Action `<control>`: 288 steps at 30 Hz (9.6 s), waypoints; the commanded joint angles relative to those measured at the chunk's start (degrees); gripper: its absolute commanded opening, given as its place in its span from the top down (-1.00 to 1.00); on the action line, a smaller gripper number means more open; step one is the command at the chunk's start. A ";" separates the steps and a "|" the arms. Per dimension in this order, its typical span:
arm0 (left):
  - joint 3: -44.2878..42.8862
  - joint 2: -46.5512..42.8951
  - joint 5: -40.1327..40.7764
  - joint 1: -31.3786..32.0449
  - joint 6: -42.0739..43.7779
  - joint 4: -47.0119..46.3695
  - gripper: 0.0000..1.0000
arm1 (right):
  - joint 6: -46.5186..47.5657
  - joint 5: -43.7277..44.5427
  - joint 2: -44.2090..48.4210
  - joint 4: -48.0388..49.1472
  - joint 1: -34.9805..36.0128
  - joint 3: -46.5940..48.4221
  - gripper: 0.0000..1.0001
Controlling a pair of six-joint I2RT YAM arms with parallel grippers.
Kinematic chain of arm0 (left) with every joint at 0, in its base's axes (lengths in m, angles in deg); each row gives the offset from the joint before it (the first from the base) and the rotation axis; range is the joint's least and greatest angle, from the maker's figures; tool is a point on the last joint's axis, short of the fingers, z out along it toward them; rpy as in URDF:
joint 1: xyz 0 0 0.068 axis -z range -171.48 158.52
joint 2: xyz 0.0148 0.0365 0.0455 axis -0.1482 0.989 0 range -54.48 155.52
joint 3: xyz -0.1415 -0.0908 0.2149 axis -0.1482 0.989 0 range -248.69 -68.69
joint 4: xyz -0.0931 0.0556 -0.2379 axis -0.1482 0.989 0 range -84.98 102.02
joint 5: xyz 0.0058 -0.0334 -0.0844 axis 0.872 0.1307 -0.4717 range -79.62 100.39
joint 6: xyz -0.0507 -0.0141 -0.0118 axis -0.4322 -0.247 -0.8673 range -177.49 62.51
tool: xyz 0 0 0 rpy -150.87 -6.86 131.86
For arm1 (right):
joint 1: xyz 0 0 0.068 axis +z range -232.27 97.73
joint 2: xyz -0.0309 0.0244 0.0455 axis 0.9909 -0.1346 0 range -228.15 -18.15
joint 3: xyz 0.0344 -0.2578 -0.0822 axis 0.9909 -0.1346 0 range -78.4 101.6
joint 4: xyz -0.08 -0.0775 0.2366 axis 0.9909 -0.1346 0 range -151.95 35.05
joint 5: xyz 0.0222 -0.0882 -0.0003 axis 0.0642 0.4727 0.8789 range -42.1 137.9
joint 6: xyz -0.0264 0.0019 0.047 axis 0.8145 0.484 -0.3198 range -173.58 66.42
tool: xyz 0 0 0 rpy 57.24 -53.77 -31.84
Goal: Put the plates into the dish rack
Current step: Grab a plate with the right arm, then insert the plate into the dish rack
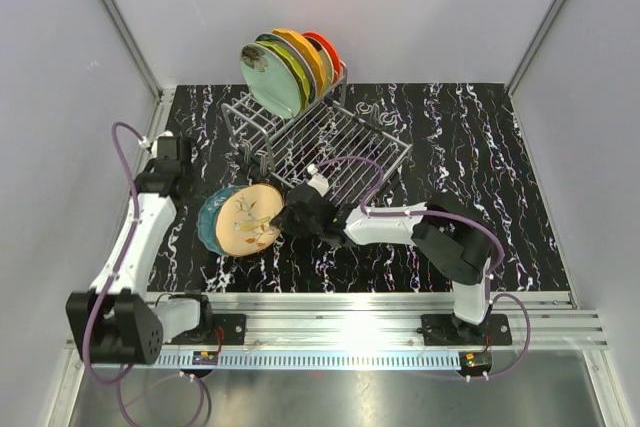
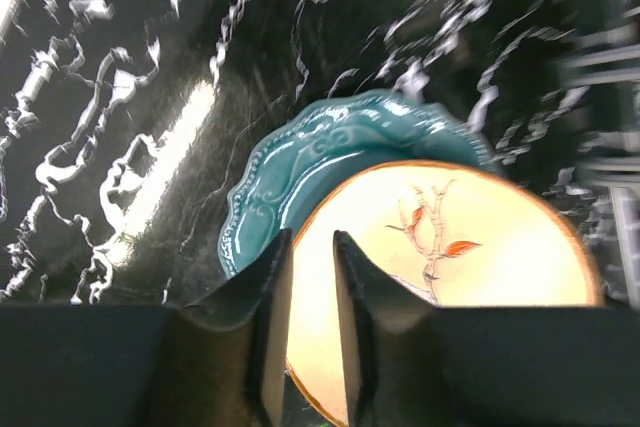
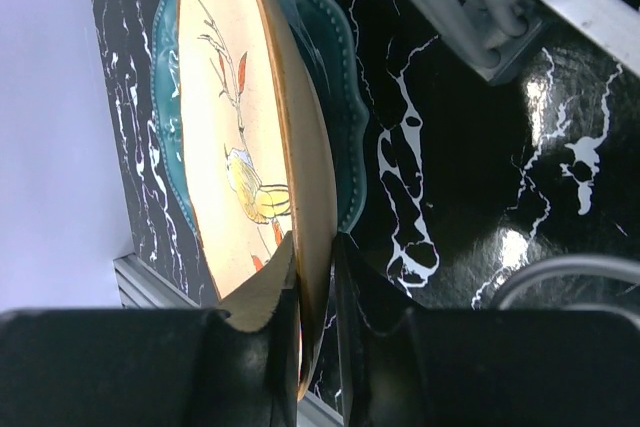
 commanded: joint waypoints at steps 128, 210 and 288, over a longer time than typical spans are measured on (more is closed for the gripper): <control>6.18 -23.31 12.14 9.51 -1.49 -4.45 -0.98 | 83.59 6.27 10.74 -13.18 -10.38 47.09 1.00; 6.35 -22.43 9.16 9.60 -0.79 -5.24 -0.98 | 103.82 5.22 -9.64 -1.31 -8.79 64.93 1.00; 6.79 -21.99 7.22 9.60 -0.79 -5.76 -0.98 | 92.13 7.33 -6.74 5.56 -8.53 44.01 0.99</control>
